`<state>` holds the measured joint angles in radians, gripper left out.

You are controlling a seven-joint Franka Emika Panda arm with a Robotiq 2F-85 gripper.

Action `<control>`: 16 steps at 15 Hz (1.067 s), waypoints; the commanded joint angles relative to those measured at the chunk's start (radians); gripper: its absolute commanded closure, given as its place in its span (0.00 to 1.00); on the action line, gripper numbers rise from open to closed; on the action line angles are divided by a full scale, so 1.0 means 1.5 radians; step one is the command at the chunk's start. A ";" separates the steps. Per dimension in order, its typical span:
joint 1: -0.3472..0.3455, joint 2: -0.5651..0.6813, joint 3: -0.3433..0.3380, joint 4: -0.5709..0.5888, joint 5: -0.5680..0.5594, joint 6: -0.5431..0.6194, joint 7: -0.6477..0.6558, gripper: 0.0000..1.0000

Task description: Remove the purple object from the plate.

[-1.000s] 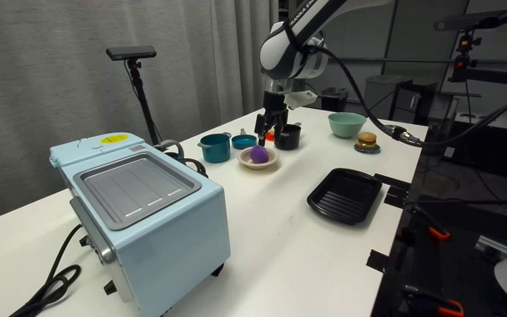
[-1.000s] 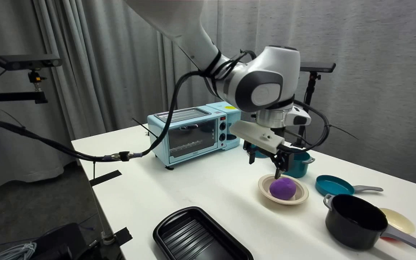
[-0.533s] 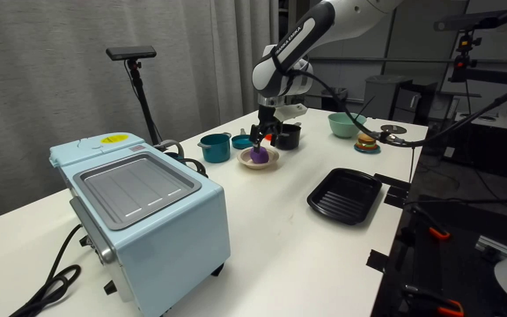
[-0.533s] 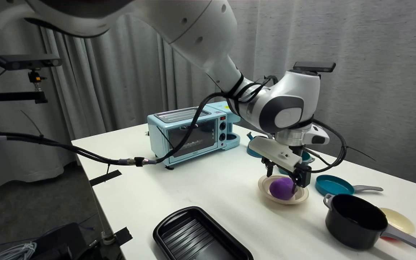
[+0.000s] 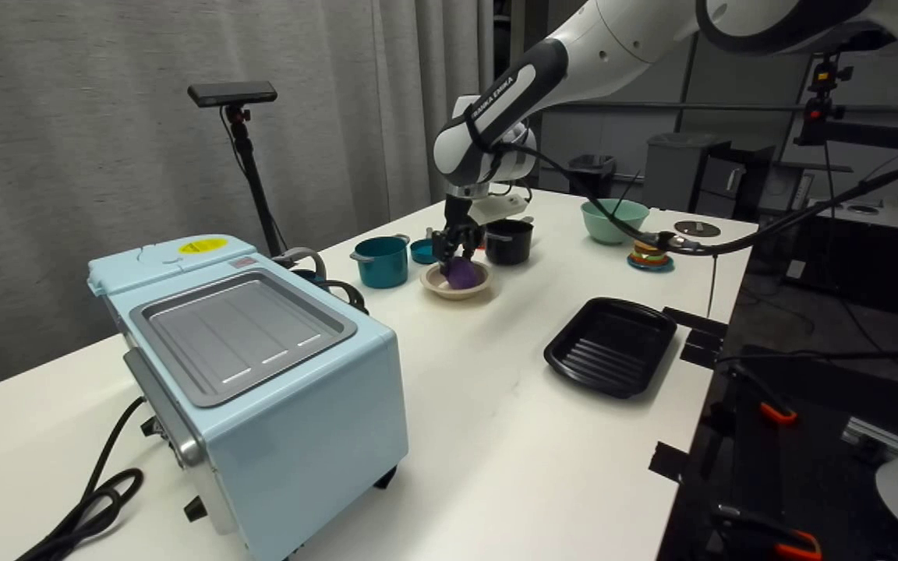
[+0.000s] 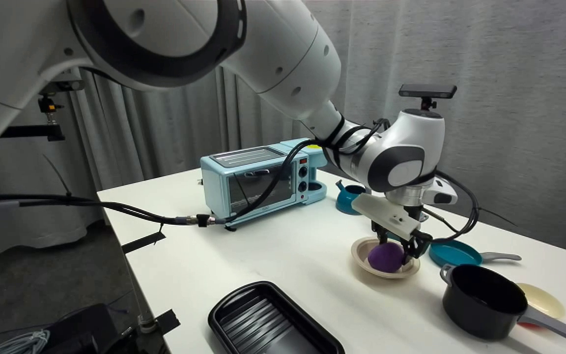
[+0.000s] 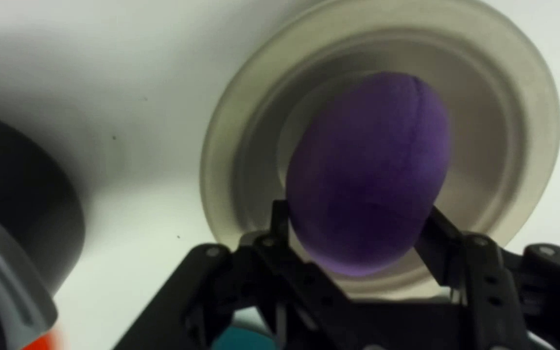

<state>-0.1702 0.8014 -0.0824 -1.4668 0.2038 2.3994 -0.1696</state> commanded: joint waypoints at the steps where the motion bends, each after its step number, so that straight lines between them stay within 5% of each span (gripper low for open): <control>1: -0.023 0.034 0.017 0.067 -0.011 -0.031 0.025 0.65; 6: -0.024 -0.011 0.025 0.041 -0.005 -0.040 0.036 0.96; 16: -0.022 -0.197 0.106 -0.116 0.034 -0.014 -0.041 0.95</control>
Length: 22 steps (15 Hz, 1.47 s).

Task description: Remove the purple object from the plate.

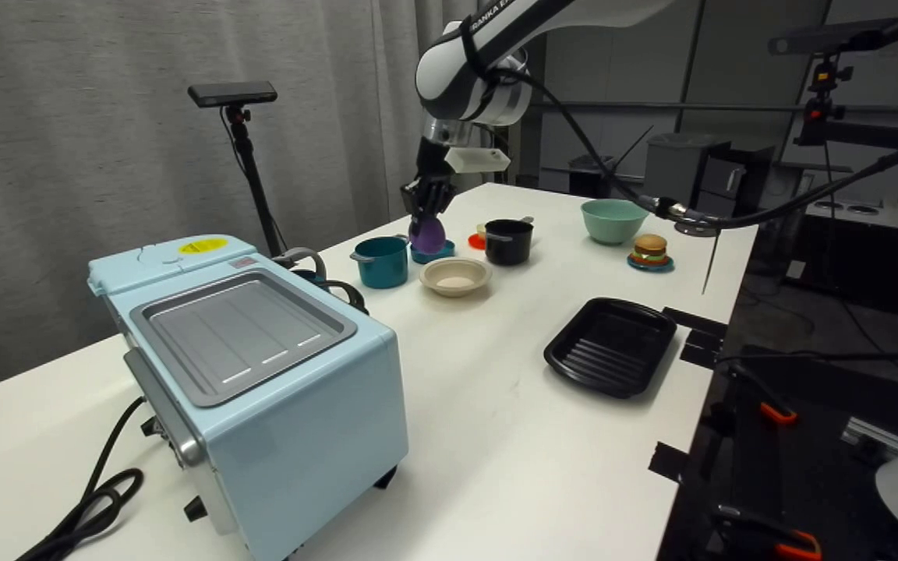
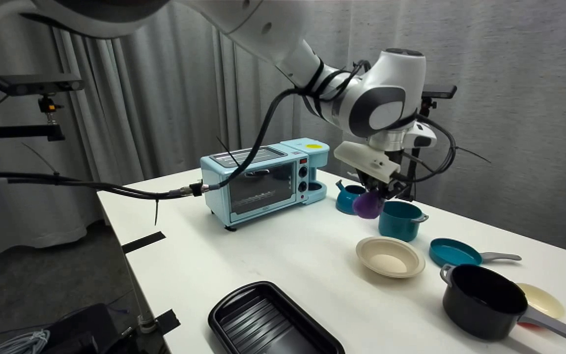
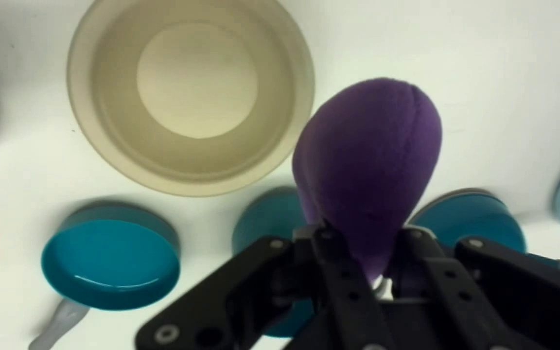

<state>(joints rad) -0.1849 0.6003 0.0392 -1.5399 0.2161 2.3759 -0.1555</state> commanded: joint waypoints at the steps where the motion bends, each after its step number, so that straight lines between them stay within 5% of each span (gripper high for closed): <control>1: -0.006 -0.100 0.035 -0.121 0.033 0.018 -0.061 0.95; 11: 0.008 -0.232 0.075 -0.365 0.113 0.040 -0.218 0.95; 22: 0.020 -0.180 0.077 -0.460 0.130 0.086 -0.289 0.95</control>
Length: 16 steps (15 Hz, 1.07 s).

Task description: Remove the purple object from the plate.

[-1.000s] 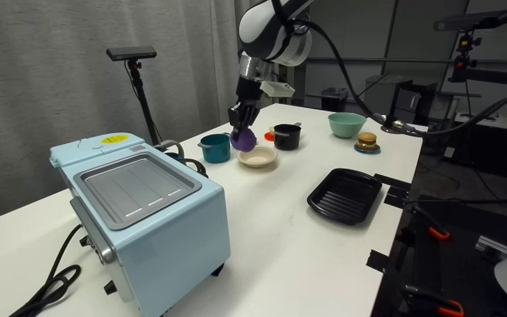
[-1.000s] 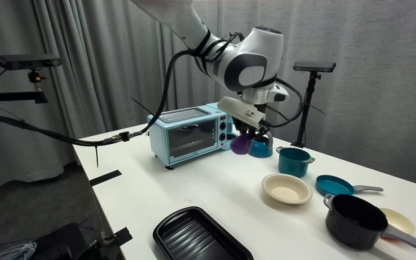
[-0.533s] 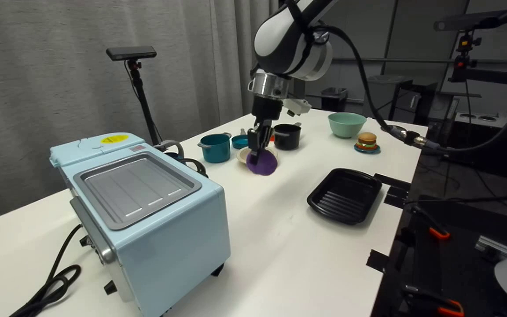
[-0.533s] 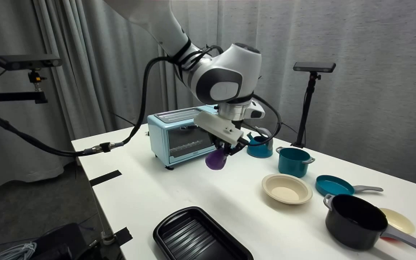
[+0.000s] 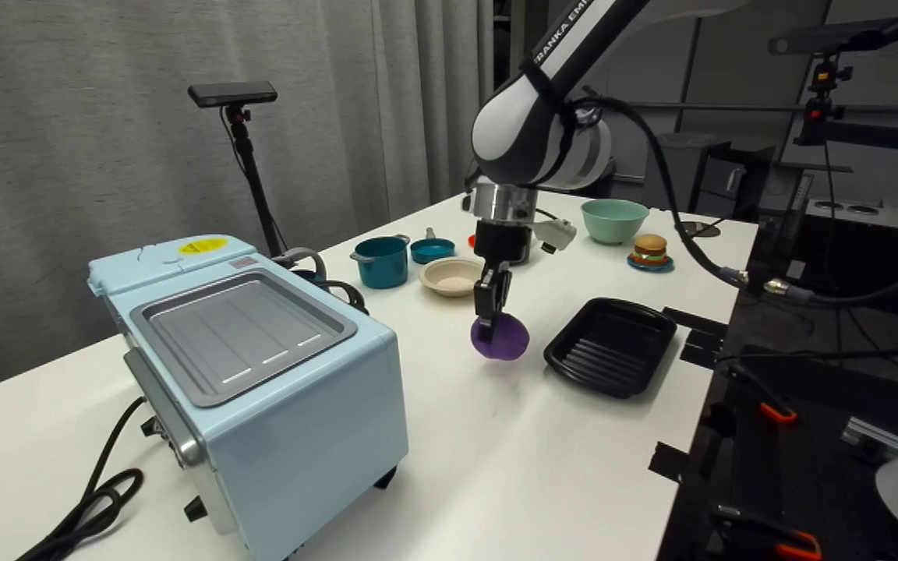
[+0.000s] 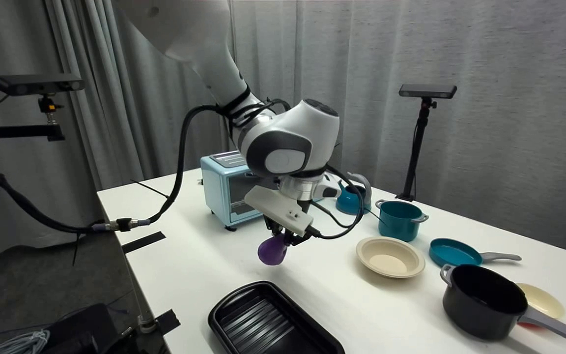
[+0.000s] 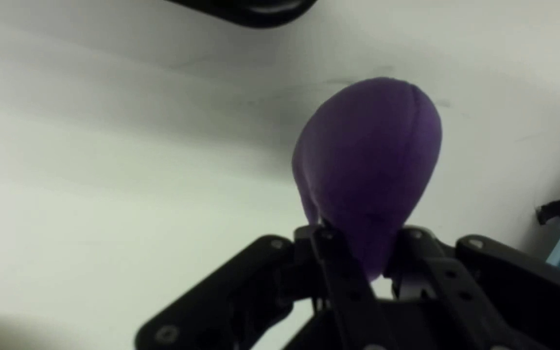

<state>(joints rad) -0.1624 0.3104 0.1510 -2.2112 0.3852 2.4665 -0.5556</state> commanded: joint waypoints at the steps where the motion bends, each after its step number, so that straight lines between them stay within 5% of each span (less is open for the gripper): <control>1: 0.004 0.019 0.004 -0.014 0.016 0.029 -0.021 0.95; 4: 0.002 0.034 0.006 -0.014 0.012 0.028 -0.010 0.95; 6: 0.002 0.038 0.007 -0.012 0.009 0.025 -0.007 0.53; 13: -0.004 -0.009 0.024 -0.023 0.029 -0.008 -0.022 0.02; 16: -0.005 -0.050 0.034 -0.032 0.051 -0.024 -0.034 0.00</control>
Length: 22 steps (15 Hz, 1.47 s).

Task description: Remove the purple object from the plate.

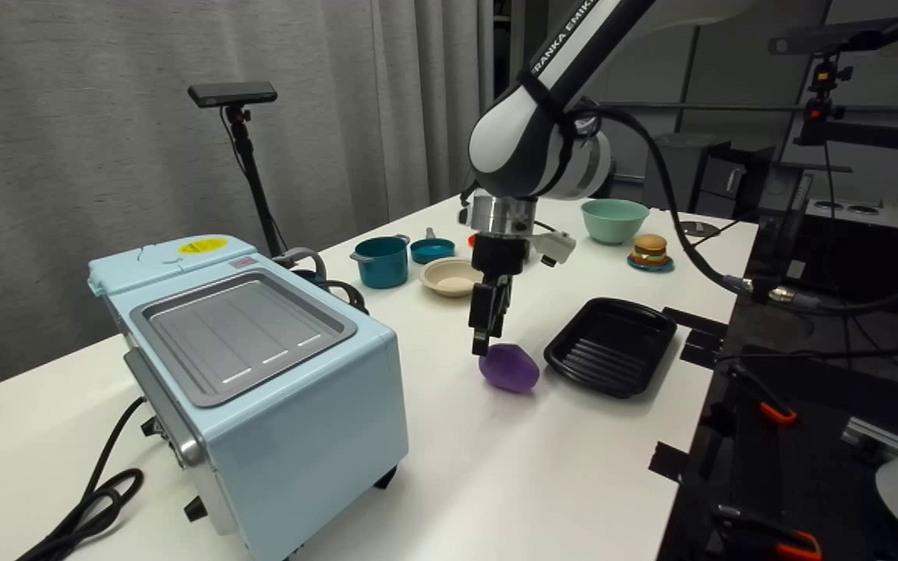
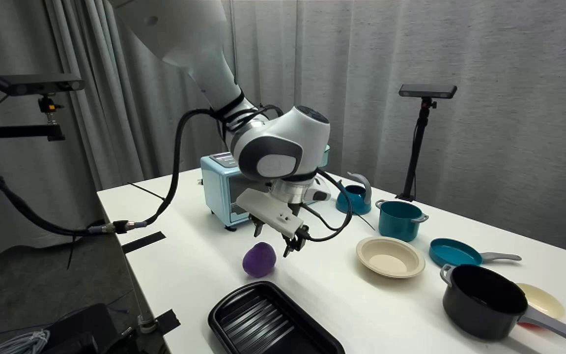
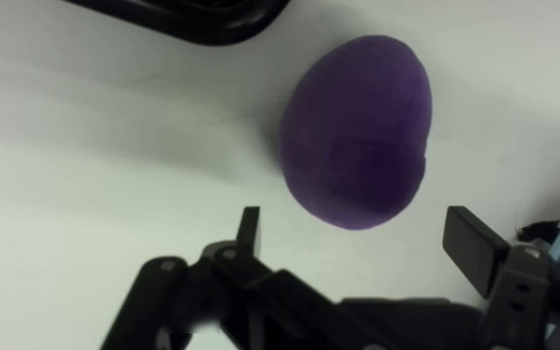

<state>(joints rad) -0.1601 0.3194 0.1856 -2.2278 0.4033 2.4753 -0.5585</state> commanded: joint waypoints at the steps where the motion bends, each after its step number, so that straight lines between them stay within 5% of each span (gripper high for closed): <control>1: -0.003 -0.069 0.010 -0.023 0.045 -0.033 -0.033 0.00; 18: 0.077 -0.278 -0.075 -0.099 0.051 -0.108 -0.023 0.00; 22: 0.092 -0.261 -0.091 -0.087 0.044 -0.098 -0.006 0.00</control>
<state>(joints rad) -0.0606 -0.0721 0.0877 -2.3594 0.4744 2.3286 -0.5722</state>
